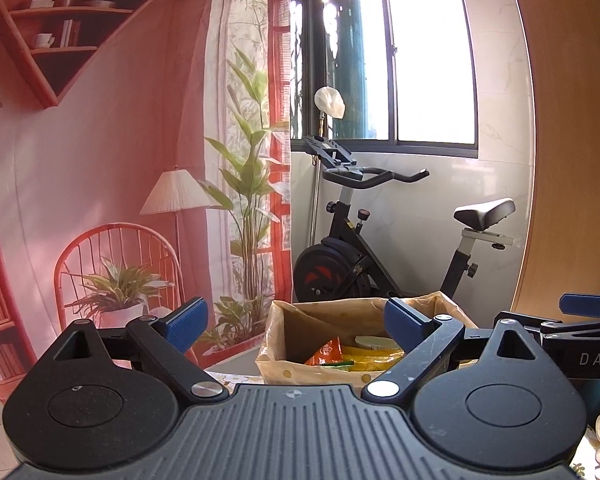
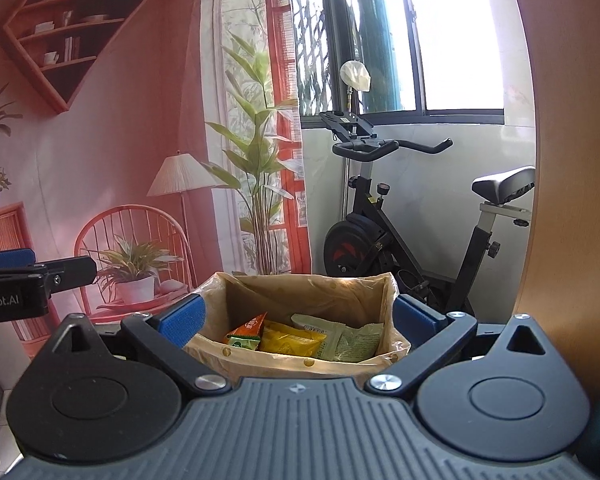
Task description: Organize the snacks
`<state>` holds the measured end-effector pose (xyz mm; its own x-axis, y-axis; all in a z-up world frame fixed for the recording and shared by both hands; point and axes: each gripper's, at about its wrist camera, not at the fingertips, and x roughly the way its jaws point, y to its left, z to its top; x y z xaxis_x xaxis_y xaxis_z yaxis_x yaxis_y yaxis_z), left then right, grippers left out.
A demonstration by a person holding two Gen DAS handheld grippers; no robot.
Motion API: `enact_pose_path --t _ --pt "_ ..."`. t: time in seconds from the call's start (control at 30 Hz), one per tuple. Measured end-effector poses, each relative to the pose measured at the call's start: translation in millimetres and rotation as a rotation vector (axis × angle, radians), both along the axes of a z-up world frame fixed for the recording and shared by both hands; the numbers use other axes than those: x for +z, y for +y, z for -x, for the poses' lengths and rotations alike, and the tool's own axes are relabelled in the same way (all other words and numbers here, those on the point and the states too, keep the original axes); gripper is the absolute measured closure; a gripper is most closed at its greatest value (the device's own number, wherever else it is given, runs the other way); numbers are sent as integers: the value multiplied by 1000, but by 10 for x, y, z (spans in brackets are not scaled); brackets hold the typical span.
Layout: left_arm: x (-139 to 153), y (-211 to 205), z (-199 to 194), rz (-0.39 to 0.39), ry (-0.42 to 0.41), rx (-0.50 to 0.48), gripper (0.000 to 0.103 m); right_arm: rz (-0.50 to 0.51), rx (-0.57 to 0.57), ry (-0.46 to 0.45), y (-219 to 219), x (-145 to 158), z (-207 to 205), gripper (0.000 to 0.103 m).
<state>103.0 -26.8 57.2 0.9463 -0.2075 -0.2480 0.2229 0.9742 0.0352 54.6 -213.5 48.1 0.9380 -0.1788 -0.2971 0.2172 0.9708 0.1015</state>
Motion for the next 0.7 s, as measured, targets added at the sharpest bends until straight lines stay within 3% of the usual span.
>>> enact_pose_path --t 0.33,0.7 --pt "-17 47 11 40 18 -17 6 -1 -3 8 5 5 21 1" --pt "-5 31 76 23 0 2 6 -7 -10 11 32 0 79 1"
